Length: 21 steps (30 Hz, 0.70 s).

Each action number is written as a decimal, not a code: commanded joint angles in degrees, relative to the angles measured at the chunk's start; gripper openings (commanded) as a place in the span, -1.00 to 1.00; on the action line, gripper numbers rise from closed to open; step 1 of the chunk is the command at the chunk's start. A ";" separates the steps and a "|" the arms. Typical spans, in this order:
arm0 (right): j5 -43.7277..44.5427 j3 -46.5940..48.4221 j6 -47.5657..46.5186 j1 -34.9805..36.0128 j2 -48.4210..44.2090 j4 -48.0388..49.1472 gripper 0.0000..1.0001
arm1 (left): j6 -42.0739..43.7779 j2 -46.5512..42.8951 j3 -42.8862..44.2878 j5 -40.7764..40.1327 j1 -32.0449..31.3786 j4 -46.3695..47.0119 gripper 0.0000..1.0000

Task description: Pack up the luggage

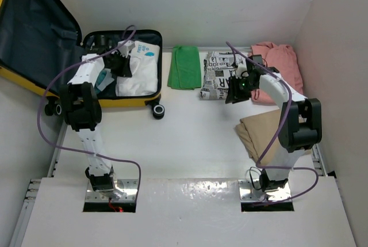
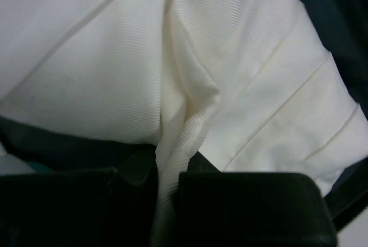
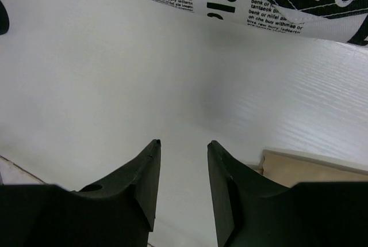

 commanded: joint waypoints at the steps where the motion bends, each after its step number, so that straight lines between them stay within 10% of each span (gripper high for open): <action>1: -0.26 1.59 -0.69 0.02 0.15 0.29 -0.24 | 14.30 -2.29 -3.10 -13.64 2.04 -2.04 -1.00; 7: -0.25 1.50 -0.51 0.11 0.50 0.82 -0.24 | 16.77 -3.44 -6.62 -16.19 4.85 2.01 -0.88; 11: 0.01 1.67 -0.95 0.99 0.77 0.82 -0.24 | 15.81 -4.67 -7.14 -12.95 4.85 2.54 0.74; 13: 0.18 2.02 -1.39 0.99 0.59 0.82 -0.24 | 12.05 -8.34 -8.02 -8.84 5.55 6.21 0.99; 21: 1.67 0.80 -2.01 0.90 -1.25 0.99 -0.24 | -14.75 -17.86 -3.32 -2.21 6.17 29.59 1.00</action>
